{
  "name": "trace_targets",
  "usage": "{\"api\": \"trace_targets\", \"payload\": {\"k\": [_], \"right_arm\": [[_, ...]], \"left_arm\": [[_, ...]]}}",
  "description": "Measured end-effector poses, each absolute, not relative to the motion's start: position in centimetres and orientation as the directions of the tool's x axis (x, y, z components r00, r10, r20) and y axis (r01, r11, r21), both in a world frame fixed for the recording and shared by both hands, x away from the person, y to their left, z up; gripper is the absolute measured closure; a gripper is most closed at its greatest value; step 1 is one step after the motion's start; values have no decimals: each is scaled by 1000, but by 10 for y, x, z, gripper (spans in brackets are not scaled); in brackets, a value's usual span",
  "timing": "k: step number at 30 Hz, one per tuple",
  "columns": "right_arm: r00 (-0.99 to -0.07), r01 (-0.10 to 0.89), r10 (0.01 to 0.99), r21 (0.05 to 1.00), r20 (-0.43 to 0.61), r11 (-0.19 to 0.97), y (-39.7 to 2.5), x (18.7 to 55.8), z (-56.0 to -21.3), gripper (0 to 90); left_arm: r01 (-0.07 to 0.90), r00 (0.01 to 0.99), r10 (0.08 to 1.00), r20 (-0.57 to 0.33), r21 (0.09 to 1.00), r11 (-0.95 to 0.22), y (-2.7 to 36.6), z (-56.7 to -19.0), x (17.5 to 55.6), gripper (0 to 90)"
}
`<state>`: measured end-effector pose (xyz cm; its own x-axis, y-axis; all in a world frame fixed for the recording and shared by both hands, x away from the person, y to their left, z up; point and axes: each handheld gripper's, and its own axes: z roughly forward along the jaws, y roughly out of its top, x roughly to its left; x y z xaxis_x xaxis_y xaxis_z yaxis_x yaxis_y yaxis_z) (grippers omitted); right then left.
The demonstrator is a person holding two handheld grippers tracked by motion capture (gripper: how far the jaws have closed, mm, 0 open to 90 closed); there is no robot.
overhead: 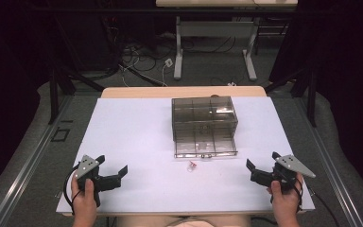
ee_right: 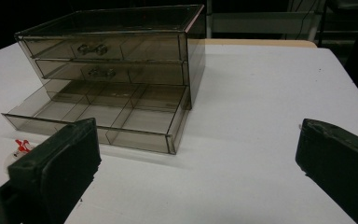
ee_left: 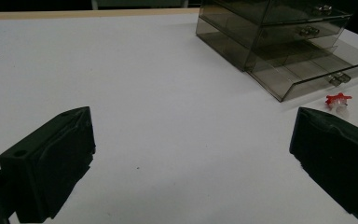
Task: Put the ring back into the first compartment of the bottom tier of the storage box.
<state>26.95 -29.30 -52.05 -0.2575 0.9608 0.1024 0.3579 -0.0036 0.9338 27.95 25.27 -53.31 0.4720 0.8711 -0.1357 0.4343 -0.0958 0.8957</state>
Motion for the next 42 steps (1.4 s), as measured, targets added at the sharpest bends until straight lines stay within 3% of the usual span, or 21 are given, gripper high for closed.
{"api": "trace_targets", "payload": {"k": [14,22,42], "right_arm": [[-272,354,957,935,104,-1,-280,273,-520,0],[-314,353,946,935,84,33,-268,273,-519,60],[-404,321,910,946,89,50,-239,277,-513,69]], "left_arm": [[435,473,869,-145,896,-87,253,-532,277,2],[436,470,871,-142,896,-89,253,-532,276,2],[442,471,871,-143,892,-93,253,-533,276,2]]}}
